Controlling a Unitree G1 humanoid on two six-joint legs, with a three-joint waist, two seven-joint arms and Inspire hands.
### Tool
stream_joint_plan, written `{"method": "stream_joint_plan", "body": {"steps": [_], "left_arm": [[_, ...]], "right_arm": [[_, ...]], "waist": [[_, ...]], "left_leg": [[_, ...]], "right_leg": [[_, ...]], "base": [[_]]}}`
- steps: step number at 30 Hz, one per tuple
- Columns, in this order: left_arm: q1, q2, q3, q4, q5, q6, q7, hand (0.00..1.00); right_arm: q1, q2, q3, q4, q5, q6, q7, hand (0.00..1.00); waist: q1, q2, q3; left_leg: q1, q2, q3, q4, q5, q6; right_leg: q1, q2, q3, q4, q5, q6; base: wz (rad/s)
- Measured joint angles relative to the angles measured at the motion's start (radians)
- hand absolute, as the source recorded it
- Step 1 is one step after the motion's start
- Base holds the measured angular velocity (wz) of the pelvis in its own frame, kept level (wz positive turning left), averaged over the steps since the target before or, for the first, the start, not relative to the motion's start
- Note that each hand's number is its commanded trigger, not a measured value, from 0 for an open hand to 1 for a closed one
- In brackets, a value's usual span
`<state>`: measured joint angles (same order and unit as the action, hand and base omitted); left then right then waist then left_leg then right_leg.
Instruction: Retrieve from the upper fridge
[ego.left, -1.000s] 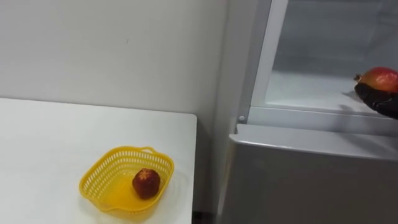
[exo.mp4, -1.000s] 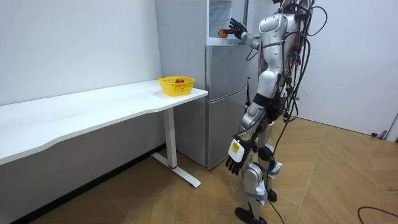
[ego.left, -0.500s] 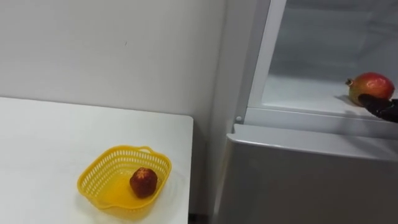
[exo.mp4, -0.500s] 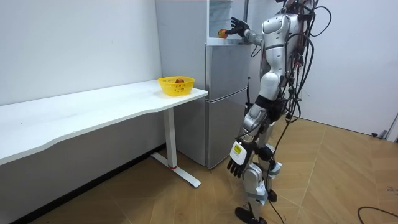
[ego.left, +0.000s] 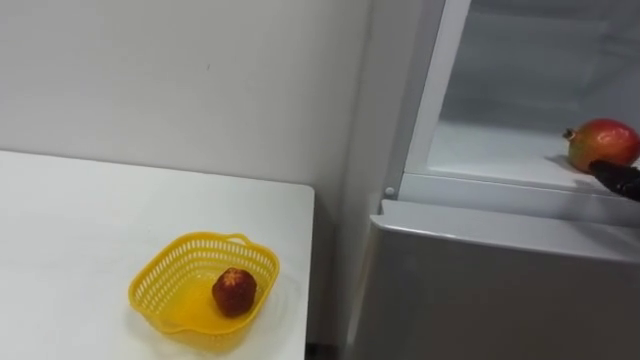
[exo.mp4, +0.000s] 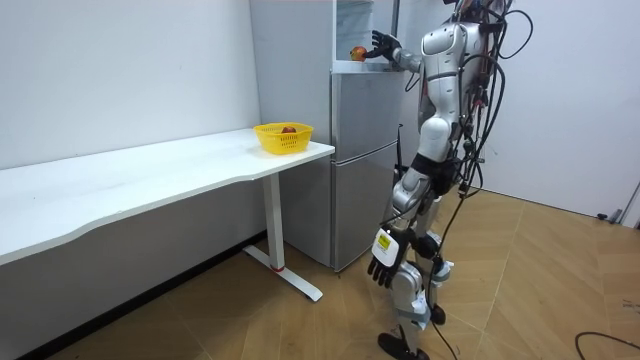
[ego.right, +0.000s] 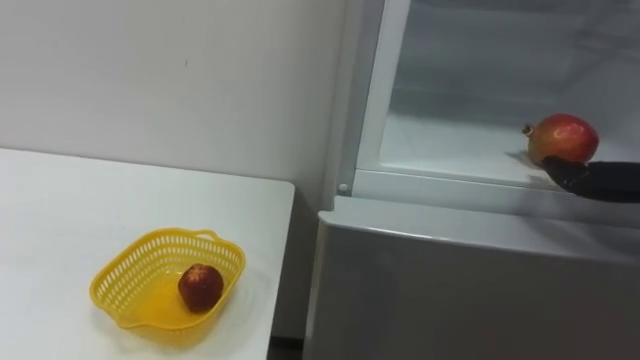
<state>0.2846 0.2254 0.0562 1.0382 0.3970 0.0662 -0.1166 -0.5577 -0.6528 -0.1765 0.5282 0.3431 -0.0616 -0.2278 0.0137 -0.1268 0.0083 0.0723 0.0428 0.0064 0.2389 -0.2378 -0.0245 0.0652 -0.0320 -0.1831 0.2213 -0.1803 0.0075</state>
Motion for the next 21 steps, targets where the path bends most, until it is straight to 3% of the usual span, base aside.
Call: {"method": "stream_joint_plan", "body": {"steps": [6,21], "left_arm": [[-0.004,0.006,0.018,0.000,0.000,0.000,0.001,0.00],[0.010,0.025,0.020,0.000,0.001,0.000,0.019,0.00]], "right_arm": [[-0.032,-0.023,0.000,0.019,-0.001,0.001,0.013,0.00],[-0.034,-0.025,0.010,0.066,-0.034,0.012,0.021,0.00]], "waist": [[-0.002,-0.013,-0.0067],[0.028,-0.022,-0.0077]], "left_leg": [[-0.011,0.000,-0.012,0.000,0.002,-0.003],[-0.029,-0.002,-0.027,0.002,0.002,-0.003]], "right_leg": [[-0.008,0.000,-0.011,0.002,-0.002,-0.002],[-0.015,-0.003,-0.032,0.001,-0.003,-0.002]], "base": [[0.04],[0.03]]}}
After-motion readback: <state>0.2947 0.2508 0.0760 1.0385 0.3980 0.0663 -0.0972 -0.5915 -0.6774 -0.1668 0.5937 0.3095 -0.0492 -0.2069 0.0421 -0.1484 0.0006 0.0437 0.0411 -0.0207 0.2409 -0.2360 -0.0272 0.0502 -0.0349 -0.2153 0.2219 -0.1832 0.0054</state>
